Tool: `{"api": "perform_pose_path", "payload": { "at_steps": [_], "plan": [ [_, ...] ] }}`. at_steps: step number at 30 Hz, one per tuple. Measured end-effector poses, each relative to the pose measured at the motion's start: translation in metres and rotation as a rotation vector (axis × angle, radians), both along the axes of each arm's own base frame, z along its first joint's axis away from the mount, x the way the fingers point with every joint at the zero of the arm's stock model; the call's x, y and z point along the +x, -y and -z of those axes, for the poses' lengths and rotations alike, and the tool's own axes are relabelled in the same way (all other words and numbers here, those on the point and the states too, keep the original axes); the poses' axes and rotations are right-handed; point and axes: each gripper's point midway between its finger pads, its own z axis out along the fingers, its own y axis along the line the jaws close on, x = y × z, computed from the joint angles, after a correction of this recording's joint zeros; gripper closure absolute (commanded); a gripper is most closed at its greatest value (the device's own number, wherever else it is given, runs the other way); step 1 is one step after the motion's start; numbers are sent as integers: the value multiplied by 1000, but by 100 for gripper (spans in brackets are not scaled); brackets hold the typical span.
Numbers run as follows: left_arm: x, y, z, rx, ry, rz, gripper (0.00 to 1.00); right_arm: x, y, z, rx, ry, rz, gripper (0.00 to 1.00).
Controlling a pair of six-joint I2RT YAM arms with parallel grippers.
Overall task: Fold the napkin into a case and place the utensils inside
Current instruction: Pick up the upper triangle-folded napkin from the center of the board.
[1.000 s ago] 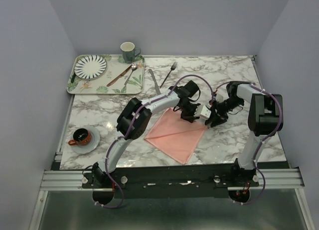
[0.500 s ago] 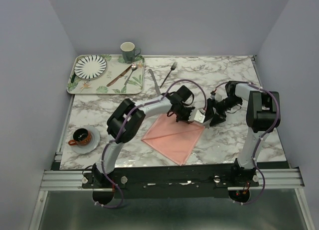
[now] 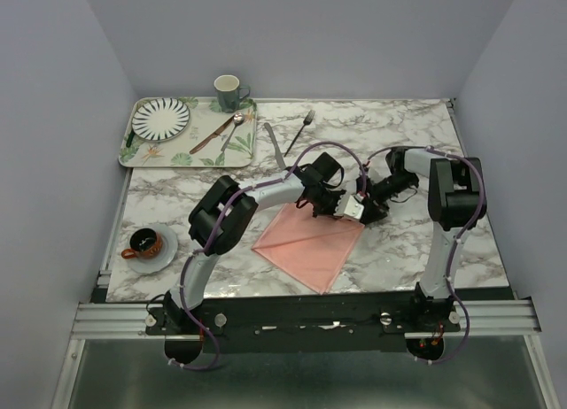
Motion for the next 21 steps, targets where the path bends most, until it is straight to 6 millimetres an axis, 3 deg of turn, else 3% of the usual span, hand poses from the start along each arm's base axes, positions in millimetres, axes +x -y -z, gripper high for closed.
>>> {"api": "perform_pose_path", "payload": {
  "at_steps": [8, 15, 18, 20, 21],
  "plan": [
    [1, 0, 0, -2, -2, -5, 90, -7, -6, 5, 22, -20, -38, 53],
    [3, -2, -1, -5, -9, -12, 90, -10, -4, 11, 21, -18, -60, 58],
    [4, -3, -1, -5, -13, -16, 90, -9, -4, 11, 20, -24, -60, 66],
    [4, -3, -1, -6, -16, -17, 85, -6, -4, 12, 19, -19, -61, 80],
    [4, -3, -1, -7, -18, -19, 72, -5, -4, 12, 17, -16, -61, 86]
  ]
}}
